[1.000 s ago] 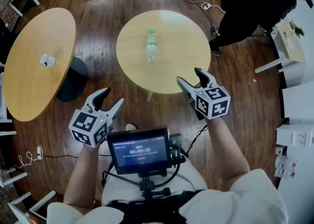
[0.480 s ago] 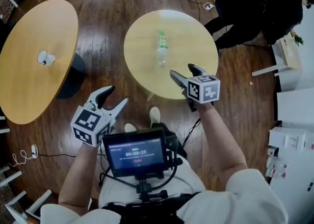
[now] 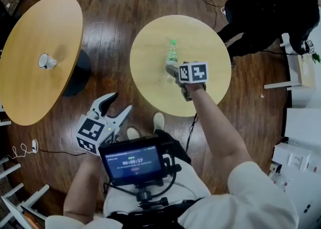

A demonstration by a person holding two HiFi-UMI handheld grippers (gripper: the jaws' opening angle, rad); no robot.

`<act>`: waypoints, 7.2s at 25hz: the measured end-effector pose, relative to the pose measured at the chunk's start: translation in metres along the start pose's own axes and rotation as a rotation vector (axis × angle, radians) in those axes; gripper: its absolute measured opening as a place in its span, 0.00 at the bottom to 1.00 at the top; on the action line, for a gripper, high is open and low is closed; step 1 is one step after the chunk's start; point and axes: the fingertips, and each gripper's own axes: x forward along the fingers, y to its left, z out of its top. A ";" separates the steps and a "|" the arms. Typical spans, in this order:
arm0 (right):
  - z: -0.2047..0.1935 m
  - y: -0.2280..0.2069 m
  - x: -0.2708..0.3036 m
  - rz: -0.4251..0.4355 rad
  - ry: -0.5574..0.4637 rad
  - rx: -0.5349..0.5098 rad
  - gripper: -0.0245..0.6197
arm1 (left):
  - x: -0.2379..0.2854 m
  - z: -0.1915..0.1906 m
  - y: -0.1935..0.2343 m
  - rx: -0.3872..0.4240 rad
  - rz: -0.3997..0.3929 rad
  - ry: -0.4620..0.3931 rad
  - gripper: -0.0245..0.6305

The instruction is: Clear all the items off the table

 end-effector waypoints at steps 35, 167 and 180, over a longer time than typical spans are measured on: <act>-0.008 -0.054 0.005 0.072 0.033 -0.017 0.53 | 0.074 0.016 -0.028 -0.010 -0.012 0.049 0.41; 0.046 0.437 -0.018 0.232 -0.275 -0.664 0.59 | -0.288 -0.103 0.169 -0.148 0.355 -0.228 0.41; -0.069 0.247 -0.180 0.045 -0.402 -0.324 0.59 | -0.192 -0.067 0.066 -0.047 0.108 -0.162 0.41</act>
